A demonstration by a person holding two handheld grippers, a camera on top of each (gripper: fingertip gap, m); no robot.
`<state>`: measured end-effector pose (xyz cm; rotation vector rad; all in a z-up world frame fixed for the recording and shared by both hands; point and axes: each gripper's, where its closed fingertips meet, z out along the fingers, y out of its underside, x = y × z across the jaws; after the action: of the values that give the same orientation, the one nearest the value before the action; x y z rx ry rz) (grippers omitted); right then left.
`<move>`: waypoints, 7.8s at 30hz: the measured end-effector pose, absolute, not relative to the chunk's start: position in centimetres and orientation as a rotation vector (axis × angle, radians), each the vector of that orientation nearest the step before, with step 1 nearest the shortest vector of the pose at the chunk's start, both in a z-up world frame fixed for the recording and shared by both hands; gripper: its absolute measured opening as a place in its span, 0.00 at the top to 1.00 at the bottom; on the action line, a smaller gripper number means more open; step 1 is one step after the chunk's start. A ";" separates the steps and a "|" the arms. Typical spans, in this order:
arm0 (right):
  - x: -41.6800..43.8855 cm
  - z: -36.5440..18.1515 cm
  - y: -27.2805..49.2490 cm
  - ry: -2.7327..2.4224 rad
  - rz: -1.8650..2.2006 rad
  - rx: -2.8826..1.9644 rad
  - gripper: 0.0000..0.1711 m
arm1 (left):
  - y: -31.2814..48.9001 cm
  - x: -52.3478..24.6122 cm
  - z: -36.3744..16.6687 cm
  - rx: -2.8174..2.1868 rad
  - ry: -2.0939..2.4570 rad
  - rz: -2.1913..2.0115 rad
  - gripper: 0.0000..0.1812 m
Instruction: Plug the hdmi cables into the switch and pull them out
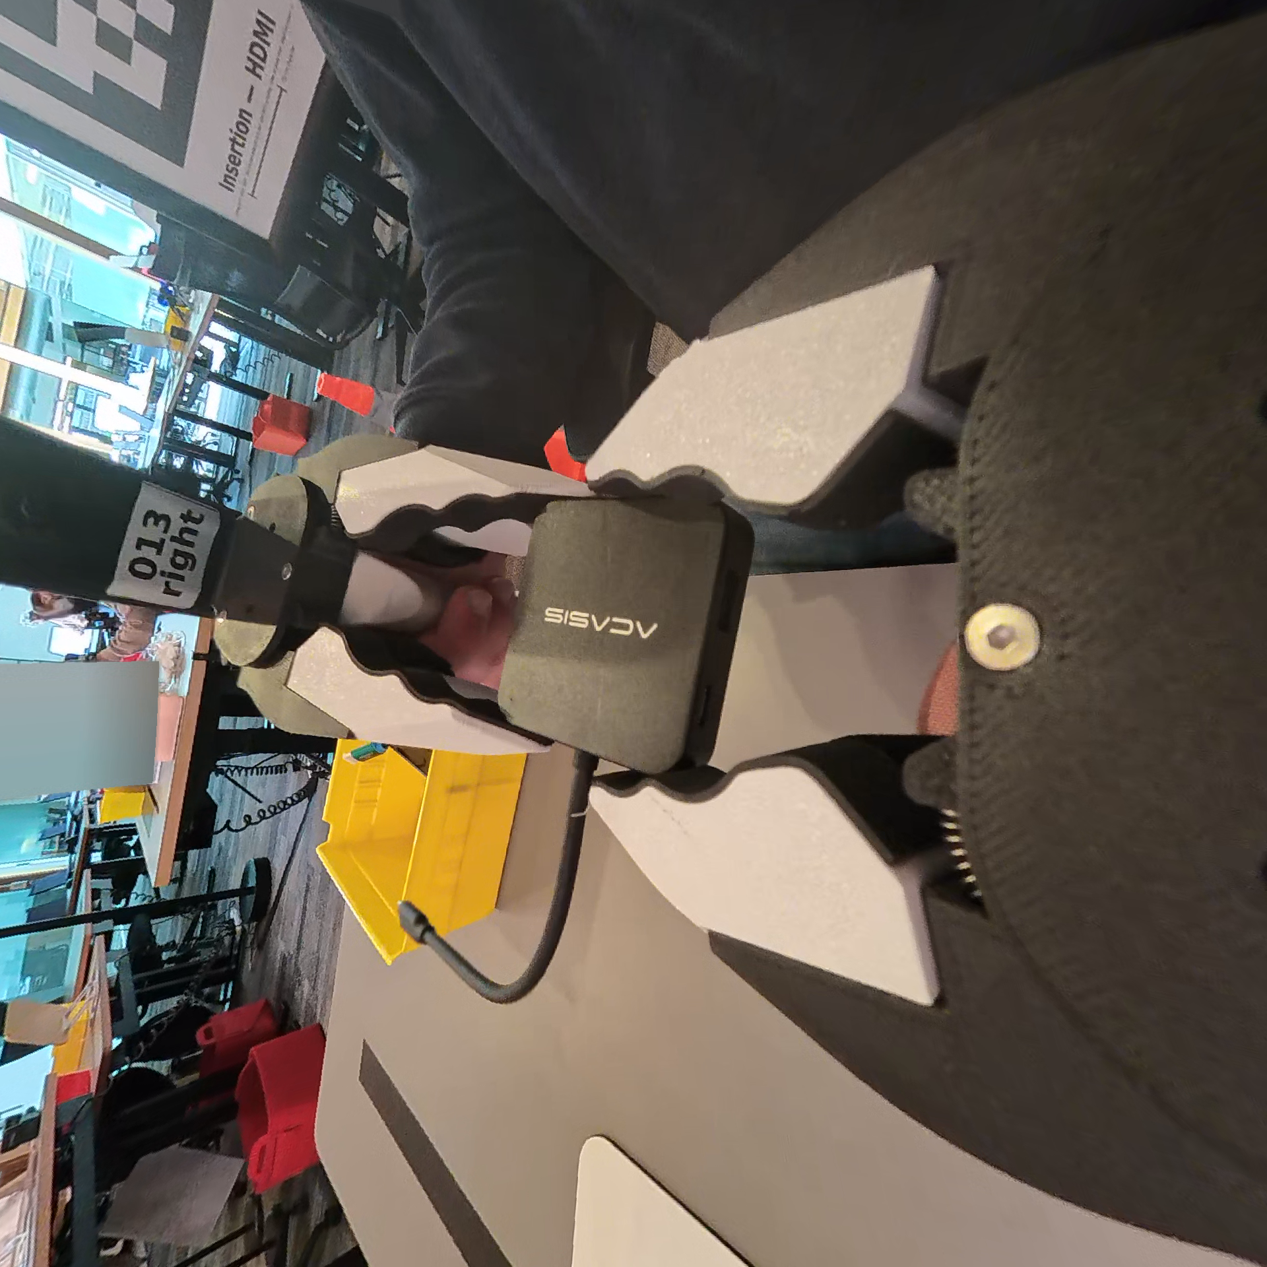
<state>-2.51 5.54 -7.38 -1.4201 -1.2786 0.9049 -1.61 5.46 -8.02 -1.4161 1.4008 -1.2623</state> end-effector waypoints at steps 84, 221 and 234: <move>0.3 -17.5 11.7 -1.083 0.602 -2.060 0.74 | 20.6 -32.3 -21.3 -2.626 0.876 -0.452 0.55; -3.0 -16.8 16.3 -1.103 -0.149 -1.801 0.71 | 24.2 -4.1 -15.8 -2.090 0.954 -0.128 0.70; -0.9 -22.7 18.5 -1.056 0.167 -2.015 1.00 | 23.6 -2.2 -17.5 -2.085 0.982 -0.127 0.72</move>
<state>-0.92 18.47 -22.74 -2.0146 -1.0556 0.1670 -2.21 23.57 -17.46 -2.0851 0.9821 -0.1274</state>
